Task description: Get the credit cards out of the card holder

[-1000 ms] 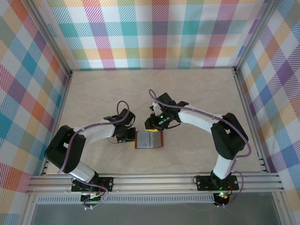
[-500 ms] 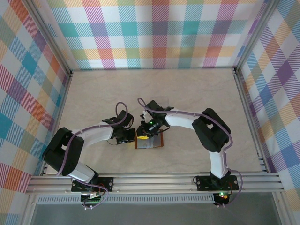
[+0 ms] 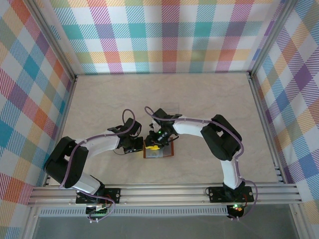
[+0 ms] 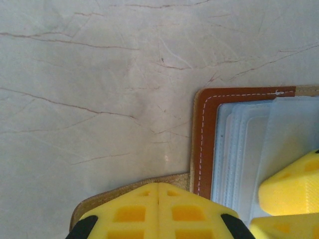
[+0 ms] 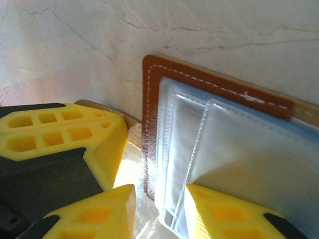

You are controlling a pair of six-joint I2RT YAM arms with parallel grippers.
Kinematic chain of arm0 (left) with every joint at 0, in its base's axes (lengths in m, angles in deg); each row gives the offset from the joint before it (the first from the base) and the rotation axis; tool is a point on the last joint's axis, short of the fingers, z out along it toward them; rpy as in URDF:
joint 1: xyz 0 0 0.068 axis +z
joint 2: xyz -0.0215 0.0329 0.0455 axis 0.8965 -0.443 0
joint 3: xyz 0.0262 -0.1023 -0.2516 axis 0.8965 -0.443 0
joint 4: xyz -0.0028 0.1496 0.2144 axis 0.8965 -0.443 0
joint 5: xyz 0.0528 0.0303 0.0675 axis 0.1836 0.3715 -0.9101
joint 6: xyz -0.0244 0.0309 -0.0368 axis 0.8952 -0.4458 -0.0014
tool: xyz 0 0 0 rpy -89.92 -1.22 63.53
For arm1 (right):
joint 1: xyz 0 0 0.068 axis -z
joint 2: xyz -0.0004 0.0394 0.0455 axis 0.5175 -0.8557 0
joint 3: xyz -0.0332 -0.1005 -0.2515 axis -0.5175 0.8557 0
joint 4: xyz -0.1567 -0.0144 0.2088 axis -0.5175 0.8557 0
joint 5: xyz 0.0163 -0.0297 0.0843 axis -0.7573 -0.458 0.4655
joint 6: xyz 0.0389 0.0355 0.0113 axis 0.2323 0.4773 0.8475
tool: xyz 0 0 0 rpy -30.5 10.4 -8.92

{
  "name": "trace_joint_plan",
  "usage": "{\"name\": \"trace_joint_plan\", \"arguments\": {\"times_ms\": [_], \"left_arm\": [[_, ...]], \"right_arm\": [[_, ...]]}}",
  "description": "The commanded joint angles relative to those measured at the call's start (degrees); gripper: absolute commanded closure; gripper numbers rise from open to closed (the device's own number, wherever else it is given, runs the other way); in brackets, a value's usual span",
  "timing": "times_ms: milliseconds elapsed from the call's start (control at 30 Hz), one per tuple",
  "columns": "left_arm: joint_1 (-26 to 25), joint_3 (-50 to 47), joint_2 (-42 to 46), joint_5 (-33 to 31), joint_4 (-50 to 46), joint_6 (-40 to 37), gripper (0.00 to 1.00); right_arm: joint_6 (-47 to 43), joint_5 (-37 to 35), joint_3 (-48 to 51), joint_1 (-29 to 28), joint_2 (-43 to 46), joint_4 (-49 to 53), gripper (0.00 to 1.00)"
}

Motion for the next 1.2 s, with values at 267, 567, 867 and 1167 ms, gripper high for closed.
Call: {"name": "trace_joint_plan", "arguments": {"times_ms": [267, 567, 867, 1167], "left_arm": [[0.55, -1.55, 0.47, 0.58, -5.22, 0.33, 0.94], [0.55, -1.60, 0.17, 0.74, -5.20, 0.31, 0.94], [0.56, -1.31, 1.11, 0.58, -5.82, 0.29, 0.94], [0.54, 0.47, 1.52, 0.63, -6.86, -0.23, 0.94]], "right_arm": [[-4.53, -19.89, -6.16, -3.84, 1.31, 20.12, 0.57], [-6.18, -29.01, -10.52, -5.29, -0.35, 26.80, 0.48], [-6.26, -34.81, -8.82, -5.07, 2.35, 28.78, 0.44], [-6.06, -34.19, -3.58, -3.33, 5.06, 26.62, 0.44]]}}
